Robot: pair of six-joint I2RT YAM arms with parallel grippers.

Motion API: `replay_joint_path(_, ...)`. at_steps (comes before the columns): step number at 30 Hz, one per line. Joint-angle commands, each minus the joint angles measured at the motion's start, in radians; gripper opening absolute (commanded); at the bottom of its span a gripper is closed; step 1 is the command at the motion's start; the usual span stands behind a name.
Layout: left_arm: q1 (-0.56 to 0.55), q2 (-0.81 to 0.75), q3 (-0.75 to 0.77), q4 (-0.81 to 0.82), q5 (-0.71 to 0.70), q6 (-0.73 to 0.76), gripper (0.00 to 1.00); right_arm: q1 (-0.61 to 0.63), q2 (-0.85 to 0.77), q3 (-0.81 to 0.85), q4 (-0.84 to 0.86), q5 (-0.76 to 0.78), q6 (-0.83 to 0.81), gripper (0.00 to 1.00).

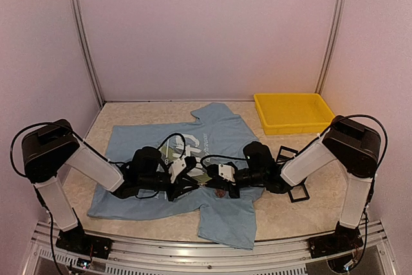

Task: Pin the brooch onto the clothing

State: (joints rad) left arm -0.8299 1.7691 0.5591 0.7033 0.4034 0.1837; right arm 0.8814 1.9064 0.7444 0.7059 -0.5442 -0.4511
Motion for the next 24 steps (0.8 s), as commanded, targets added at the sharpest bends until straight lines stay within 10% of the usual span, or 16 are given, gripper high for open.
replay_joint_path(1, -0.003, 0.013, 0.031, 0.027, 0.044, -0.002, 0.13, 0.003, -0.024, -0.004, 0.011, -0.026, 0.004, 0.0)
replay_joint_path(11, -0.034, -0.038, 0.01, -0.027, 0.011, -0.014, 0.0, 0.004, -0.041, 0.001, -0.007, 0.017, 0.004, 0.0)
replay_joint_path(18, -0.034, -0.053, 0.092, -0.188, 0.025, -0.067, 0.0, 0.018, -0.173, -0.11, 0.049, 0.137, 0.047, 0.29)
replay_joint_path(24, -0.041, -0.076, 0.122, -0.269, 0.008, -0.081, 0.0, 0.102, -0.198, -0.185, 0.136, 0.187, 0.103, 0.21)
